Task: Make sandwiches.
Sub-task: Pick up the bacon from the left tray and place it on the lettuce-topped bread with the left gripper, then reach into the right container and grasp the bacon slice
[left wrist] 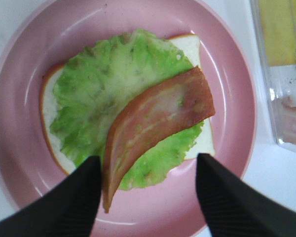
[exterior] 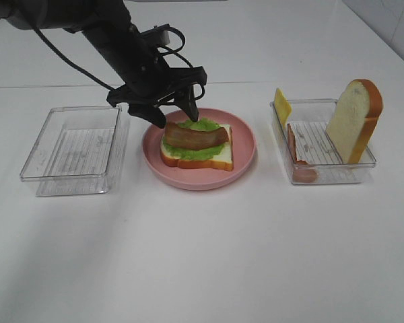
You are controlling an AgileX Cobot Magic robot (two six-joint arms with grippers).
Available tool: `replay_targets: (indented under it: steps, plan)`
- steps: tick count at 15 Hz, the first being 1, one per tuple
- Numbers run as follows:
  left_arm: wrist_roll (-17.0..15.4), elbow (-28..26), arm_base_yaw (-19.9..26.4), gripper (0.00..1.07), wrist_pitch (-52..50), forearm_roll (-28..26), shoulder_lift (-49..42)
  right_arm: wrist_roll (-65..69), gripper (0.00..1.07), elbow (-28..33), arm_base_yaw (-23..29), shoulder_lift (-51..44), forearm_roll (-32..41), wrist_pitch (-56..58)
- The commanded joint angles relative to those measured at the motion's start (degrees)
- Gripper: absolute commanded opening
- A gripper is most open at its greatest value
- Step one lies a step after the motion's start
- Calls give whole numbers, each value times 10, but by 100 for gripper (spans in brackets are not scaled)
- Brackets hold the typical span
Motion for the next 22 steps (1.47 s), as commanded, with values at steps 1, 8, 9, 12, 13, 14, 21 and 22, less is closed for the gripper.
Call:
replay_targets:
  steps: [1, 8, 9, 12, 13, 14, 21, 22]
  plan:
    - [-3, -7, -1, 77, 42, 74, -52, -5, 74, 2, -3, -7, 3, -5]
    - [-89, -6, -1, 77, 242, 256, -230, -5, 74, 2, -3, -7, 3, -5]
    - [-91, -3, -1, 77, 242, 256, -248, -5, 74, 2, -3, -7, 3, -5]
    - [-92, 34, -1, 77, 242, 256, -351, -5, 74, 2, -3, -7, 3, -5]
    - [-92, 61, -1, 77, 242, 256, -398, -5, 74, 2, -3, -7, 3, -5]
    - [-92, 96, -1, 77, 242, 256, -438, -5, 74, 2, -3, -7, 3, -5]
    - [-50, 339, -1, 77, 240, 256, -768, -5, 74, 2, -3, -7, 3, -5]
    - [-40, 371, -1, 77, 239, 256, -813, -5, 74, 2, -3, -7, 3, -5]
